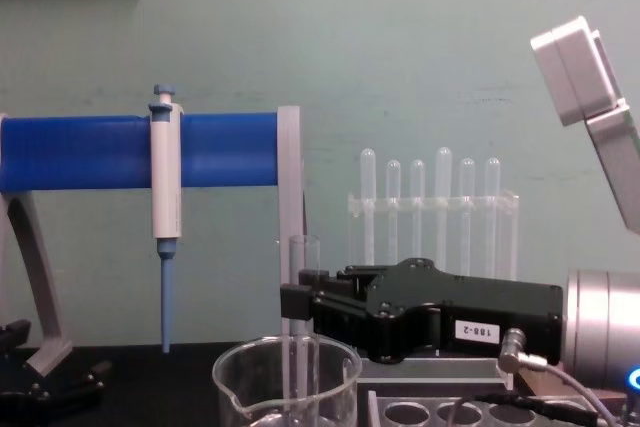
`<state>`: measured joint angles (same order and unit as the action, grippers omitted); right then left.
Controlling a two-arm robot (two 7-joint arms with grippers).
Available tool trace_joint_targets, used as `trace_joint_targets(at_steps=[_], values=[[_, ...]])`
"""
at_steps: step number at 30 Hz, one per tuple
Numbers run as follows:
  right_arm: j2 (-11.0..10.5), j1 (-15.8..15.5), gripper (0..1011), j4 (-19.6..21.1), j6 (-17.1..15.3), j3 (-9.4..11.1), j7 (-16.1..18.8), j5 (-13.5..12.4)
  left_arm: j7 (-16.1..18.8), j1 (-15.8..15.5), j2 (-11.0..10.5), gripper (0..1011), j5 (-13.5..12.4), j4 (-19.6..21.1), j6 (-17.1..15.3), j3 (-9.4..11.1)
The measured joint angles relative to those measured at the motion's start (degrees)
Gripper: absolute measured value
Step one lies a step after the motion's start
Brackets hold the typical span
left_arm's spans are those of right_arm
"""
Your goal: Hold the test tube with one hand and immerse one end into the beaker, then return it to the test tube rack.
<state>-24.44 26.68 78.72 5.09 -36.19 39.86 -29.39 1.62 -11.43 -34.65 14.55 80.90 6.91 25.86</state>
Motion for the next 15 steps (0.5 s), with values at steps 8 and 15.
trace_joint_targets(at_steps=[8, 15], values=[[0.3, -0.4, 241, -0.5, 1.8, 0.3, 0.0, 2.1, 0.0, 0.0, 0.0, 1000, 0.0, 0.0, 0.0, 0.0], [1.0, -0.9, 241, -1.1, 2.4, 0.7, -0.1, 3.1, 0.0, 0.0, 0.0, 1000, 0.0, 0.0, 0.0, 0.0]])
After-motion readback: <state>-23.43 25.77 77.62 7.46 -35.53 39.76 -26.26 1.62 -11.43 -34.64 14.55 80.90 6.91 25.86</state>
